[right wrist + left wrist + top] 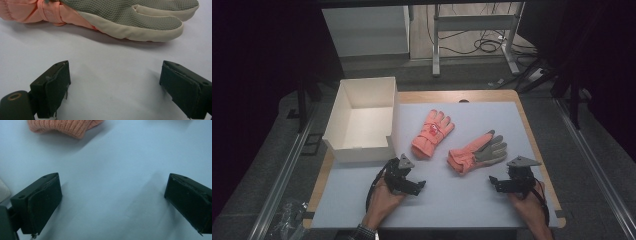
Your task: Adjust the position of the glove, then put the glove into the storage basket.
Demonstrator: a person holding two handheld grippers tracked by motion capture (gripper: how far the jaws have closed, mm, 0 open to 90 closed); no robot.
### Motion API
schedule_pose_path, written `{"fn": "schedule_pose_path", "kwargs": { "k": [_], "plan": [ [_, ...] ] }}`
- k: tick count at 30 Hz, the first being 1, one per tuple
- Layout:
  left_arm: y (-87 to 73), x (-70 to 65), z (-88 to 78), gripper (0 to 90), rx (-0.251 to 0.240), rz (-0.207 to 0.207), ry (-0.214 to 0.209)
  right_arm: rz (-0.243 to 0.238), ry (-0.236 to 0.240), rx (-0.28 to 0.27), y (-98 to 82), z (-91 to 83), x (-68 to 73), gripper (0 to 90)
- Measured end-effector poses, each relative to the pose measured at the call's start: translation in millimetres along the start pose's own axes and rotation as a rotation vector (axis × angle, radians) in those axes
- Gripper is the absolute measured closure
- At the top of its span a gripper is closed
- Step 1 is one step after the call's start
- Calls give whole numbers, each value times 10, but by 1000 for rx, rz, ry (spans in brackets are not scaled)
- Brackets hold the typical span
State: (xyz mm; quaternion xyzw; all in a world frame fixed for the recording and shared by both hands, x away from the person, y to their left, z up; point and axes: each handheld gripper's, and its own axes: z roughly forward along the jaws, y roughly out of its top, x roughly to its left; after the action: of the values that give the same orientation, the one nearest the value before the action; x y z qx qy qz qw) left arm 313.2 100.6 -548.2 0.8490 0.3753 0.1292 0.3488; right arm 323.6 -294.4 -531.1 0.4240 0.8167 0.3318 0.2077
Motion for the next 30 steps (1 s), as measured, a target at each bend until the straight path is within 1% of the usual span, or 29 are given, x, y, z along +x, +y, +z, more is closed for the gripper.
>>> {"fn": "schedule_pose_path", "kwargs": {
  "k": [10,12,16,21,24,25,29,30],
  "plan": [
    [4,-2,1,8,6,2,2,0,3,10,10,1,-3,96],
    [3,4,-1,9,7,12,3,2,1,13,13,3,-3,96],
    [-3,-2,-1,9,2,4,4,4,-1,15,16,4,1,95],
    [-4,4,-1,9,0,9,3,7,-1,13,15,-1,3,102],
    [-4,4,-1,9,0,9,3,10,-3,13,17,-8,2,122],
    [-4,4,-1,9,0,10,3,20,2,15,32,-44,4,203],
    [-4,4,-1,9,-1,9,2,42,28,0,56,-93,-1,285],
    [-4,4,-1,9,-1,9,2,42,28,0,56,-93,-1,285]
  ]
}}
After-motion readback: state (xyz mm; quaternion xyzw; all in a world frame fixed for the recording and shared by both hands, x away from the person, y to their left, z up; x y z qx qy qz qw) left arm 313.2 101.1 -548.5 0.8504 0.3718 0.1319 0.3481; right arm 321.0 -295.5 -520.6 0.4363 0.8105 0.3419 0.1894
